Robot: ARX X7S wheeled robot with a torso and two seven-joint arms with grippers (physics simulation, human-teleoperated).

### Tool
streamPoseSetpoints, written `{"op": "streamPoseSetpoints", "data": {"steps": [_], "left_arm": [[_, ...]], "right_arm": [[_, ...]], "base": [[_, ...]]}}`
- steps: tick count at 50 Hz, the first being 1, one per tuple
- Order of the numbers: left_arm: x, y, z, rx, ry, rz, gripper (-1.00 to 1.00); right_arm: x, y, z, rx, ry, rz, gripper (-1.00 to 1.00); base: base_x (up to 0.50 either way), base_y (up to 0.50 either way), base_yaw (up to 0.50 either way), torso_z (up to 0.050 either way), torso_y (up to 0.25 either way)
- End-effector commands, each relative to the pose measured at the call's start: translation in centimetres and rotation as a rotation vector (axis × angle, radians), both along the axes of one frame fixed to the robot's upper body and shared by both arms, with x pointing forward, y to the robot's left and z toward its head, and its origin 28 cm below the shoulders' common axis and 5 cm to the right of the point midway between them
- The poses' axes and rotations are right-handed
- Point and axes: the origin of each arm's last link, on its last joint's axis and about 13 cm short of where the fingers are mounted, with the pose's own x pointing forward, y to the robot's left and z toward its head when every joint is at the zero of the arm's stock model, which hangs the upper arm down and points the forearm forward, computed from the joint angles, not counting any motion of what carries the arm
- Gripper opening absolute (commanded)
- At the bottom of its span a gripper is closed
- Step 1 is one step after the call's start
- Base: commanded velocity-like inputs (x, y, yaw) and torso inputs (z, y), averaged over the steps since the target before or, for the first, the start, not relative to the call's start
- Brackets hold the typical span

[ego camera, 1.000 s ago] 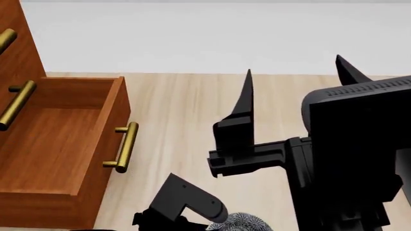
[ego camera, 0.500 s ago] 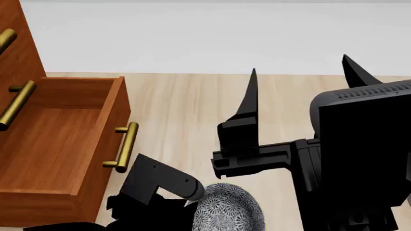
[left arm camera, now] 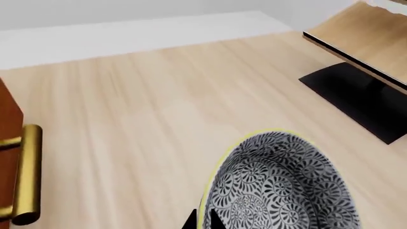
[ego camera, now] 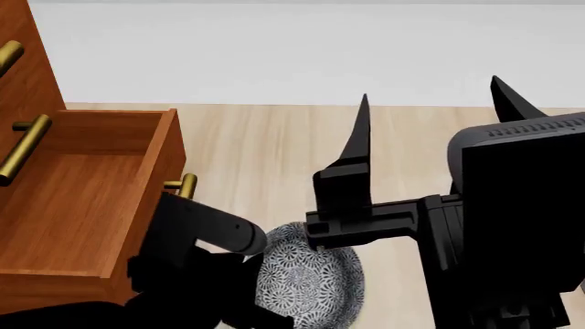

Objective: Put the bowl in the bottom drawer of the cabinet.

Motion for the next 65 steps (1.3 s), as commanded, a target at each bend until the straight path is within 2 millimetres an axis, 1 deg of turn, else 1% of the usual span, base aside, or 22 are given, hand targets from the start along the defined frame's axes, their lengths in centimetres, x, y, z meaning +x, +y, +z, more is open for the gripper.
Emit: {"op": "streamPoseSetpoints", "data": {"steps": [1, 6, 7, 8, 9, 17, 19, 26, 31, 38, 39, 51, 55, 65], "left_arm": [[0.1, -0.3, -0.4, -0.007, 0.013, -0.012, -1.00], [0.1, -0.3, -0.4, -0.007, 0.013, -0.012, -1.00], [-1.4, -0.2, 0.8, 0.153, -0.027, 0.023, -1.00], [-0.1, -0.2, -0.6, 0.042, 0.014, -0.021, -1.00], [0.2, -0.2, -0.4, 0.021, -0.018, -0.011, -1.00], [0.2, 0.1, 1.0, 0.047, -0.035, 0.029, -1.00], [0.2, 0.4, 1.1, 0.052, -0.037, 0.044, -1.00], [0.0, 0.7, 2.2, 0.083, -0.056, 0.088, -1.00], [-0.2, 1.1, 3.5, 0.094, -0.079, 0.130, -1.00], [-0.3, 1.5, 4.6, 0.103, -0.098, 0.165, -1.00], [-0.5, 1.6, 5.2, 0.105, -0.109, 0.183, -1.00], [-0.9, 2.6, 7.2, 0.090, -0.143, 0.268, -1.00], [-1.4, 2.9, 7.5, 0.088, -0.167, 0.291, -1.00], [-1.8, 4.0, 8.1, 0.099, -0.195, 0.386, -1.00]], "right_arm": [[0.0, 0.0, 0.0, 0.001, 0.003, 0.001, 1.00], [0.0, 0.0, 0.0, 0.001, 0.003, 0.001, 1.00], [-0.6, -0.1, 0.1, 0.021, -0.018, 0.007, 1.00], [-0.1, 0.0, 0.0, 0.001, 0.003, 0.000, 1.00], [0.0, 0.0, 0.0, 0.001, 0.003, 0.000, 1.00], [0.2, 0.0, -0.1, 0.000, 0.006, 0.004, 1.00], [0.3, 0.0, -0.2, 0.000, 0.007, 0.004, 1.00], [0.3, 0.0, -0.2, -0.002, 0.009, 0.007, 1.00], [0.3, 0.0, -0.2, -0.001, 0.008, 0.006, 1.00], [0.4, 0.0, -0.2, -0.001, 0.008, 0.006, 1.00], [0.4, 0.0, -0.2, 0.000, 0.008, 0.007, 1.00], [0.3, 0.0, -0.2, 0.000, 0.008, 0.010, 1.00], [0.3, 0.0, -0.2, -0.001, 0.008, 0.010, 1.00], [0.3, 0.0, -0.2, -0.001, 0.010, 0.011, 1.00]], "base": [[0.00, 0.00, 0.00, 0.000, 0.000], [0.00, 0.00, 0.00, 0.000, 0.000], [0.00, 0.00, 0.00, 0.000, 0.000], [0.00, 0.00, 0.00, 0.000, 0.000], [0.00, 0.00, 0.00, 0.000, 0.000], [0.00, 0.00, 0.00, 0.000, 0.000], [0.00, 0.00, 0.00, 0.000, 0.000], [0.00, 0.00, 0.00, 0.000, 0.000], [0.00, 0.00, 0.00, 0.000, 0.000], [0.00, 0.00, 0.00, 0.000, 0.000], [0.00, 0.00, 0.00, 0.000, 0.000], [0.00, 0.00, 0.00, 0.000, 0.000], [0.00, 0.00, 0.00, 0.000, 0.000], [0.00, 0.00, 0.00, 0.000, 0.000]]}}
